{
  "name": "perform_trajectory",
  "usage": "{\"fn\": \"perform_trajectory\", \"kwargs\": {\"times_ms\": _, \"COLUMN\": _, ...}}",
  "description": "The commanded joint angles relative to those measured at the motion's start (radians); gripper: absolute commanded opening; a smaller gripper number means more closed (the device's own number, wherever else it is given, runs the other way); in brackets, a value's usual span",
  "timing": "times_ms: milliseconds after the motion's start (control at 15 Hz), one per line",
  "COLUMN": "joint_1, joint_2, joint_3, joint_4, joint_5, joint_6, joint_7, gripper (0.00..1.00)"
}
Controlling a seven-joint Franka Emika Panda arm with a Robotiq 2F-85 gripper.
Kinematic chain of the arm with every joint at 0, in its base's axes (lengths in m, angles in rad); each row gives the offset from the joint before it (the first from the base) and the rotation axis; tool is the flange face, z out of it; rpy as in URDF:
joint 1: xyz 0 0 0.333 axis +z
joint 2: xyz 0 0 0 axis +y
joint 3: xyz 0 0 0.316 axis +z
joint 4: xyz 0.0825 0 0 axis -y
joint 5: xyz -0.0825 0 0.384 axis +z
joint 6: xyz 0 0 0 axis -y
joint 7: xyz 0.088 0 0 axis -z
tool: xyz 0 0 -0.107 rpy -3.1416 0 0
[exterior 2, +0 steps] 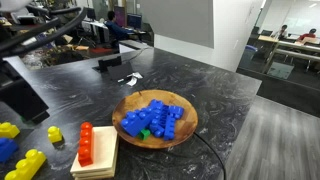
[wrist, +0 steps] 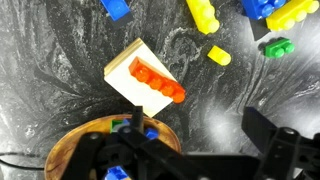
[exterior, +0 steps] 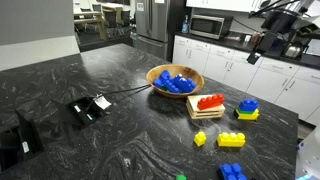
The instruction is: Move the small yellow block on the left to the left
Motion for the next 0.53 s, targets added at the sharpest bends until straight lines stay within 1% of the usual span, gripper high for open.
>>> {"fn": "perform_trajectory", "kwargs": {"times_ms": 0, "joint_1": -0.025, "joint_2": 0.004, "joint_3": 0.016, "joint_4": 0.002, "joint_5": 0.015, "joint_6": -0.004, "joint_7": -0.015, "gripper": 1.0}}
{"fn": "perform_trajectory", "kwargs": {"times_ms": 133, "joint_1": -0.021, "joint_2": 0.008, "joint_3": 0.029, "joint_4": -0.008, "joint_5": 0.018, "joint_6": 0.015, "joint_7": -0.009, "gripper": 1.0}}
{"fn": "perform_trajectory", "kwargs": {"times_ms": 200, "joint_1": -0.03, "joint_2": 0.005, "joint_3": 0.045, "joint_4": -0.02, "joint_5": 0.003, "joint_6": 0.049, "joint_7": 0.0, "gripper": 1.0}}
{"fn": "perform_trajectory", "kwargs": {"times_ms": 267, "joint_1": -0.023, "joint_2": 0.007, "joint_3": 0.028, "joint_4": -0.004, "joint_5": 0.014, "joint_6": 0.007, "joint_7": -0.012, "gripper": 1.0}}
{"fn": "perform_trajectory", "kwargs": {"times_ms": 467, "joint_1": -0.02, "joint_2": 0.007, "joint_3": 0.039, "joint_4": -0.012, "joint_5": 0.012, "joint_6": 0.026, "joint_7": -0.008, "gripper": 1.0}}
